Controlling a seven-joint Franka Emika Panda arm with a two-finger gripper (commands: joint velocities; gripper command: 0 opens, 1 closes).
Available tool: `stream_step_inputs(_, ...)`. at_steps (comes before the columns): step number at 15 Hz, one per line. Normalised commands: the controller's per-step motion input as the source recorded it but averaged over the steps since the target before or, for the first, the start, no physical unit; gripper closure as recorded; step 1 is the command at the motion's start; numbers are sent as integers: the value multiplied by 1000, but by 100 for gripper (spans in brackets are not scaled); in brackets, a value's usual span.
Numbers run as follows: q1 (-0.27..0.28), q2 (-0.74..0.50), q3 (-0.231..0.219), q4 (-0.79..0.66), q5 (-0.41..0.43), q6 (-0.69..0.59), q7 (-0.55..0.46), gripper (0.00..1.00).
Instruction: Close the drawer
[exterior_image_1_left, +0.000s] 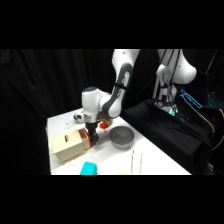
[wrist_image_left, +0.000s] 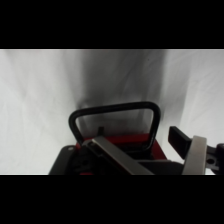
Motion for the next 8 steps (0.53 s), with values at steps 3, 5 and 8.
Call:
stream_step_inputs(3,-5,261,40,604,-83,-387,-114,0)
stream_step_inputs(5,0,423,63,750,-64,-415,-130,0)
stream_step_inputs(8,54,373,36,724,-84,-410,-82,0)
